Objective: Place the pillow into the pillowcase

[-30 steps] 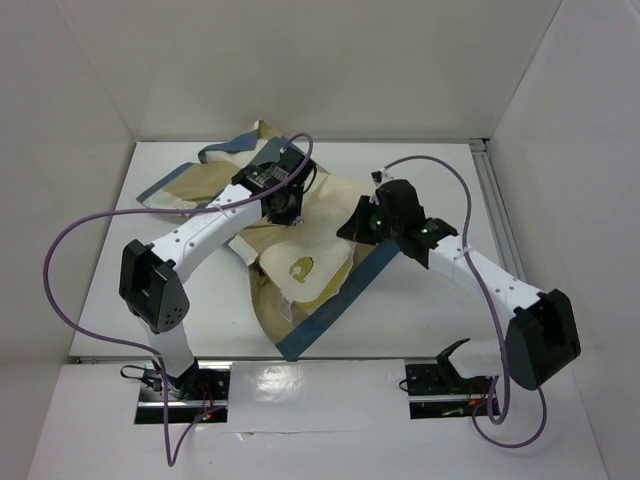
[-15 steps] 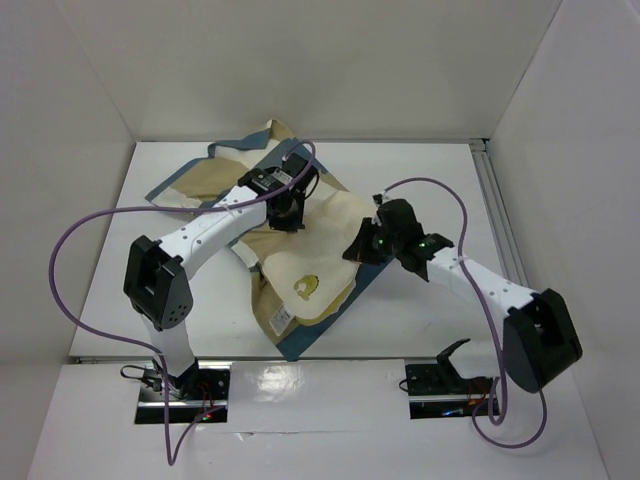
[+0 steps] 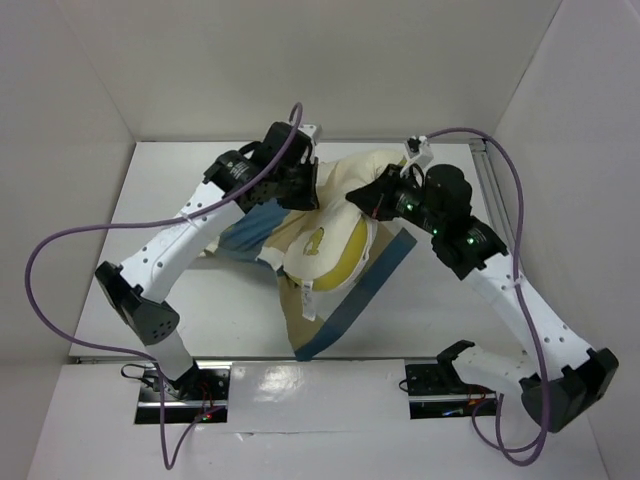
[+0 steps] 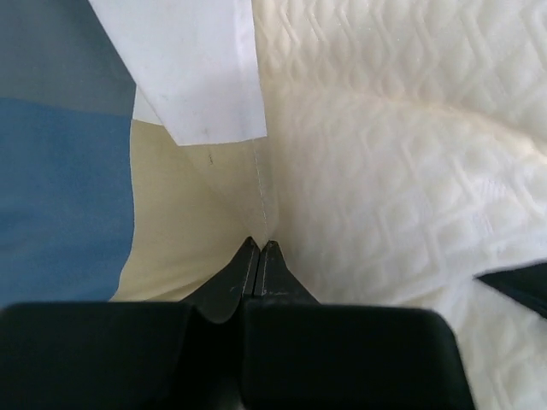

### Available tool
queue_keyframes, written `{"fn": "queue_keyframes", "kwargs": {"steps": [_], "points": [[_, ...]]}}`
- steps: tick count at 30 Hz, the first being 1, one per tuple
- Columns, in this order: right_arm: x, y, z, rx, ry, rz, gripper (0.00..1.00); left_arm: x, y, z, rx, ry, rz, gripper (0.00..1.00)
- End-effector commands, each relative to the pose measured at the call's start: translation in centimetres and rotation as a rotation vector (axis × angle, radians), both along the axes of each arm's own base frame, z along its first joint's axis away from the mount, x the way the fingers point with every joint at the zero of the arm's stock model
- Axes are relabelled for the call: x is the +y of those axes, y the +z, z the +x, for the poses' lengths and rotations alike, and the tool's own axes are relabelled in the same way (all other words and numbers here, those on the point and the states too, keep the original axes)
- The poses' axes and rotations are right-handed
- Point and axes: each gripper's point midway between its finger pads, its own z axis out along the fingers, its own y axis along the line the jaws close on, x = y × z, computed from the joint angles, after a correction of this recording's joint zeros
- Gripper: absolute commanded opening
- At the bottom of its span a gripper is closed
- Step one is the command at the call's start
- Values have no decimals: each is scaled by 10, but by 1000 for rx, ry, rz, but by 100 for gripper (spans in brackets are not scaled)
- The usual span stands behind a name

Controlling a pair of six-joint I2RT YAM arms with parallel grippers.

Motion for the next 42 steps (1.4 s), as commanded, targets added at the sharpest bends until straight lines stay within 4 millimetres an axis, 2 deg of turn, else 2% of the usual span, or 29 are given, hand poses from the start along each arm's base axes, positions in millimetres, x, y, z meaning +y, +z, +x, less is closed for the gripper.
{"fn": "queue_keyframes", "kwargs": {"steps": [1, 2, 3, 5, 6, 7, 8, 10, 12, 13, 18, 19, 21, 22, 24, 26, 27, 28, 29, 30, 33, 34, 35, 36, 37, 38, 39, 41, 42], "points": [[21, -58, 8, 84, 38, 2, 0, -61, -19, -39, 181, -180, -159, 0], [22, -83, 10, 132, 37, -24, 0, -70, -21, -44, 174, -205, -165, 0], [20, -131, 12, 230, 20, -83, 0, -90, -18, -65, 191, -275, -211, 0], [19, -160, 14, 271, 8, -109, 0, -94, -7, -82, 195, -303, -247, 0], [19, -173, 13, 291, 8, -121, 0, -92, -10, -87, 211, -301, -252, 0], [14, -196, 9, 325, 0, -154, 0, -88, -10, -88, 202, -295, -252, 0], [13, -201, 7, 328, 0, -156, 0, -83, 1, -92, 181, -292, -282, 0], [9, -218, 2, 363, -9, -180, 0, -76, -9, -97, 198, -271, -269, 0], [8, -218, 0, 363, -12, -170, 0, -70, -18, -98, 200, -253, -248, 0], [9, -214, -1, 357, -4, -163, 0, -68, -28, -99, 219, -248, -231, 0], [12, -214, -3, 356, 5, -164, 0, -65, -46, -87, 212, -204, -169, 0], [12, -214, -3, 356, 5, -164, 0, -60, -49, -76, 201, -160, -134, 0], [15, -214, -6, 362, 10, -159, 0, -53, -56, -68, 187, -129, -66, 0], [17, -211, -6, 355, 21, -150, 0, -42, -60, -55, 165, -70, -16, 0], [18, -208, -8, 353, 29, -130, 0, -24, -77, -47, 179, -12, 95, 0], [21, -203, -10, 349, 35, -118, 0, -10, -79, -38, 174, 27, 138, 0], [24, -191, -13, 330, 37, -102, 0, -8, -82, -40, 187, 21, 161, 3], [24, -187, -12, 322, 26, -92, 0, -1, -83, -33, 180, 49, 181, 13], [26, -184, -17, 320, 40, -93, 0, 1, -78, -27, 164, 64, 173, 13], [28, -177, -19, 304, 31, -83, 0, 3, -75, -27, 154, 63, 181, 36], [30, -184, -33, 315, 61, -109, 0, 18, -66, -8, 117, 112, 187, 81], [27, -189, -37, 330, 64, -133, 0, 29, -73, -3, 122, 133, 231, 83], [29, -194, -43, 339, 88, -153, 6, 35, -75, 4, 125, 158, 249, 83], [28, -192, -42, 329, 99, -180, 18, 44, -74, 15, 124, 196, 259, 83], [27, -192, -43, 331, 104, -194, 34, 50, -82, 21, 132, 218, 281, 83], [21, -201, -46, 354, 92, -229, 45, 54, -85, 29, 131, 238, 293, 81], [18, -200, -43, 345, 76, -247, 52, 61, -94, 42, 122, 287, 337, 81], [12, -202, -43, 347, 56, -272, 64, 77, -105, 54, 131, 356, 395, 78], [11, -196, -42, 337, 46, -271, 75, 94, -104, 63, 123, 420, 438, 78]]}}
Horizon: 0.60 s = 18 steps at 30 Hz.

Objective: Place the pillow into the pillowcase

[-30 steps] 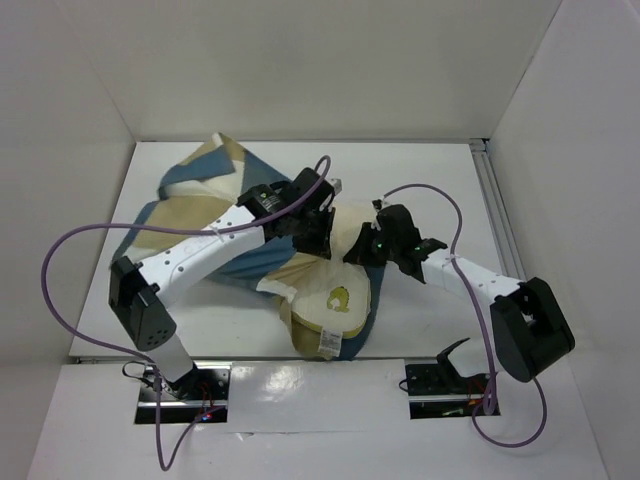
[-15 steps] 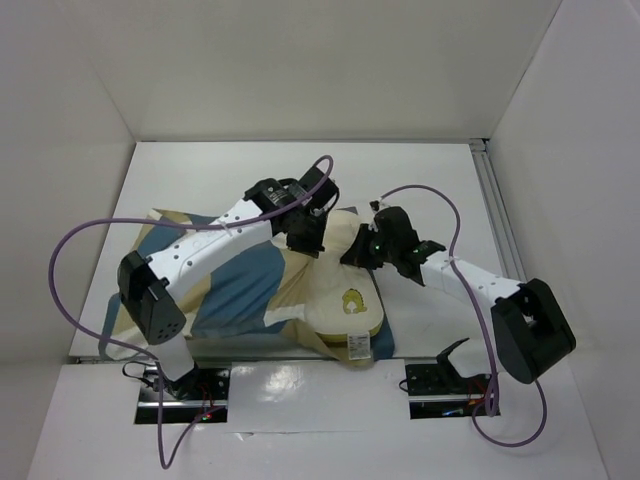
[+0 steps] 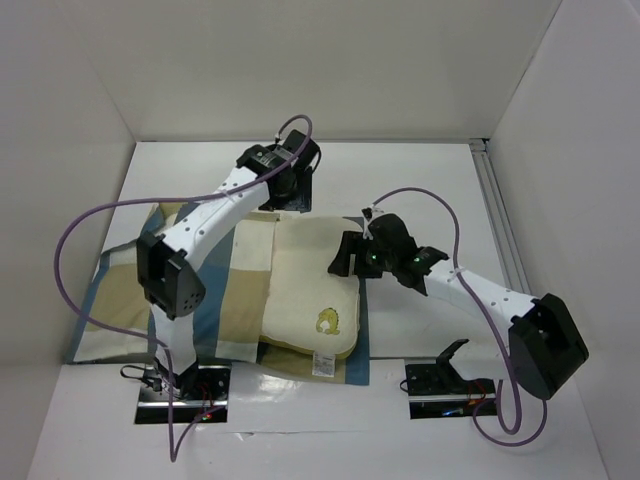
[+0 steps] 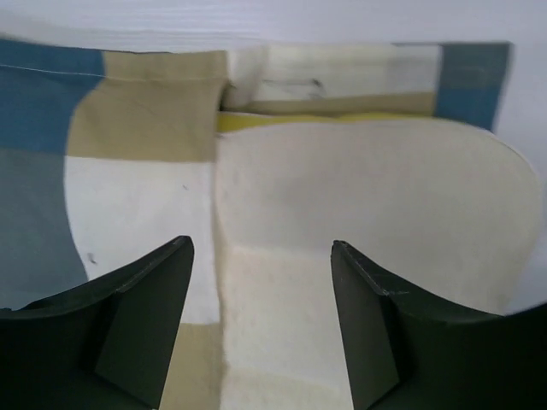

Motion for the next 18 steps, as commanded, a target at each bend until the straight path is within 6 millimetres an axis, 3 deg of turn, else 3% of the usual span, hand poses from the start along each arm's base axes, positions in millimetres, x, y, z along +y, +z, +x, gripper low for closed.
{"fn": "queue_keyframes", "kwargs": {"steps": [1, 3, 4, 5, 9, 13, 18], "points": [[-3, 29, 10, -81, -14, -19, 80, 41, -28, 27, 15, 149, 177, 78], [-9, 30, 12, -81, -32, -52, 86, 58, -43, 41, 38, 188, 208, 78], [-7, 35, 14, -99, -26, -50, 86, 59, -40, 45, 29, 196, 189, 78], [-8, 31, 13, -83, -25, -62, 86, 62, -54, 48, 57, 194, 212, 78], [-13, 32, 21, -87, -53, -67, 88, 69, -76, 62, 93, 197, 250, 78], [-20, 30, 25, -74, -80, -68, 89, 63, -100, 62, 157, 149, 241, 76], [-30, 28, 31, -68, -126, -82, 93, 67, -110, 58, 189, 141, 242, 71]]}}
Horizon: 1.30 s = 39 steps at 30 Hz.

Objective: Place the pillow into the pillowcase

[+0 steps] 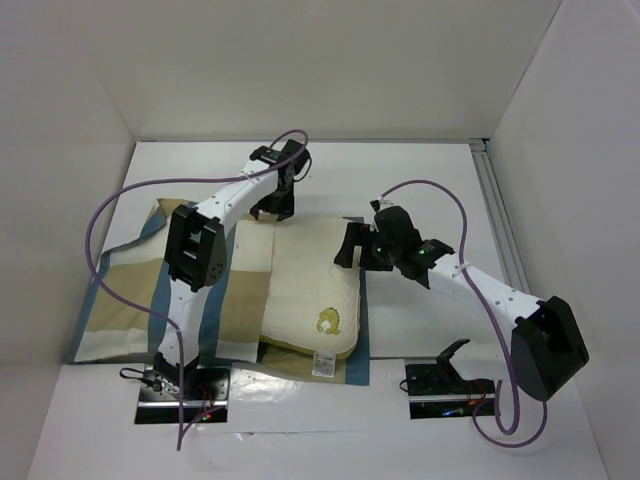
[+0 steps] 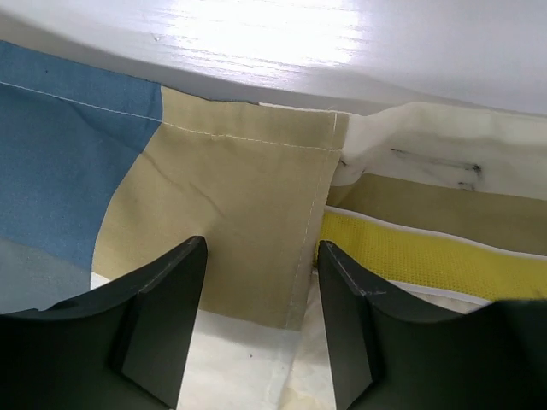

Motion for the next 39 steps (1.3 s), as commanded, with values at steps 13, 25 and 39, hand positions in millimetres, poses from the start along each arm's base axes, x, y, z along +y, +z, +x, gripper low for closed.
{"fn": "queue_keyframes", "kwargs": {"steps": [13, 25, 39], "points": [[-27, 17, 20, -40, -103, -20, 95, -7, 28, -27, 30, -107, -113, 68], [-23, 17, 22, -38, -84, -15, 95, 10, -1, -28, 110, -102, -9, 47], [2, 9, 38, -30, -20, 45, 100, -11, 36, -13, 22, -145, -126, 0]]}}
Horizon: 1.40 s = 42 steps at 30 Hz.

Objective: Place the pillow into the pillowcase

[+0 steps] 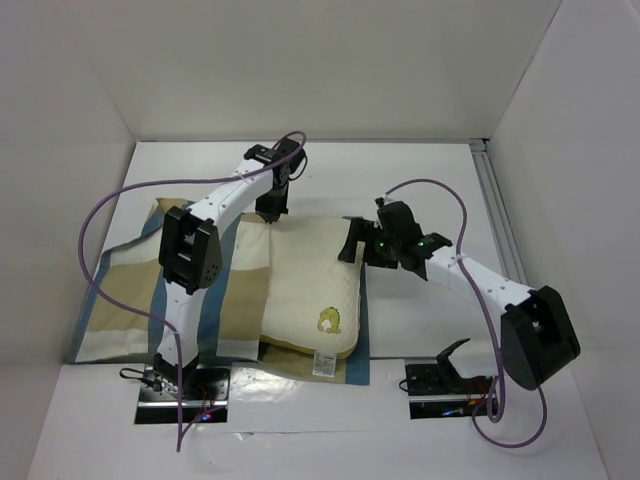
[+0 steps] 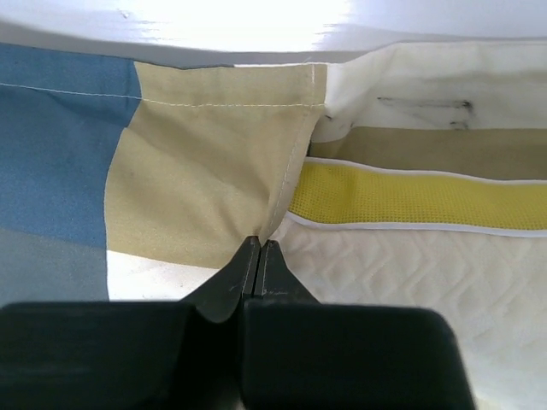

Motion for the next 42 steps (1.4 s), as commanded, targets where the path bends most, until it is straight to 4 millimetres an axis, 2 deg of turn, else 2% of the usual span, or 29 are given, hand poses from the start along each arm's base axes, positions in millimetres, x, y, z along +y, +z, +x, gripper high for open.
{"fn": "queue_keyframes", "kwargs": {"steps": [1, 4, 5, 6, 8, 9, 11, 12, 13, 15, 17, 19, 20, 21, 24, 25, 27, 28, 30, 31, 33, 34, 35, 37, 38, 39, 40, 41, 42], "points": [[24, 18, 25, -71, 48, 77, 100, -20, 33, -1, -46, -56, -124, 0], [46, 13, 39, -70, 84, 151, 98, -45, 36, -8, -34, -117, -222, 0], [56, 2, 36, -27, 118, 186, 80, -54, 34, -10, -32, -136, -245, 0], [67, 12, 45, -66, 148, 229, 63, -57, 36, -12, -33, -142, -264, 0], [81, 25, 48, -80, 202, 291, 15, -77, 43, -21, -28, -200, -315, 0], [97, 50, 44, -126, 256, 329, 0, -84, 58, -21, -68, -219, -344, 0], [108, 78, 36, -185, 297, 332, 0, -95, 83, -27, -105, -255, -400, 0], [116, 111, 32, -273, 326, 329, 0, -98, 96, -28, -126, -265, -426, 0], [115, 117, 25, -272, 333, 310, 0, -97, 118, -31, -170, -277, -455, 0], [110, 143, 15, -328, 346, 315, 0, -98, 145, -35, -223, -286, -497, 0], [108, 155, 9, -351, 347, 323, 0, -104, 170, -46, -245, -309, -570, 0], [106, 145, 5, -322, 329, 339, 0, -118, 177, -47, -253, -321, -629, 0], [116, 145, 5, -337, 346, 369, 0, -128, 179, -42, -258, -322, -673, 0], [123, 117, 9, -269, 337, 369, 0, -140, 181, -43, -250, -337, -714, 0], [145, 84, 9, -195, 377, 365, 0, -163, 183, -46, -218, -347, -760, 0], [146, 74, 6, -158, 381, 367, 0, -161, 181, -46, -214, -339, -748, 0], [143, 81, -1, -183, 379, 372, 0, -151, 186, -46, -243, -319, -719, 0], [133, 93, -2, -230, 355, 355, 0, -145, 179, -51, -230, -305, -697, 0], [117, 96, -3, -237, 323, 307, 0, -138, 185, -60, -231, -282, -698, 0], [107, 102, -1, -269, 301, 284, 0, -140, 172, -66, -194, -275, -686, 0], [95, 99, 6, -266, 268, 260, 0, -144, 158, -63, -182, -241, -676, 0], [91, 99, 10, -268, 254, 258, 0, -144, 144, -60, -166, -230, -656, 0], [85, 88, 20, -253, 235, 233, 0, -147, 137, -55, -159, -217, -658, 0], [78, 75, 26, -228, 219, 208, 0, -157, 109, -48, -114, -219, -620, 0], [67, 64, 33, -210, 176, 178, 0, -160, 97, -46, -100, -234, -578, 0], [63, 60, 37, -202, 162, 172, 0, -161, 104, -43, -119, -254, -581, 2], [56, 54, 39, -191, 145, 164, 0, -156, 95, -44, -94, -255, -540, 9], [53, 51, 39, -172, 138, 176, 0, -153, 104, -40, -121, -263, -523, 18], [46, 51, 44, -170, 123, 181, 0, -147, 102, -40, -124, -266, -489, 50]]}}
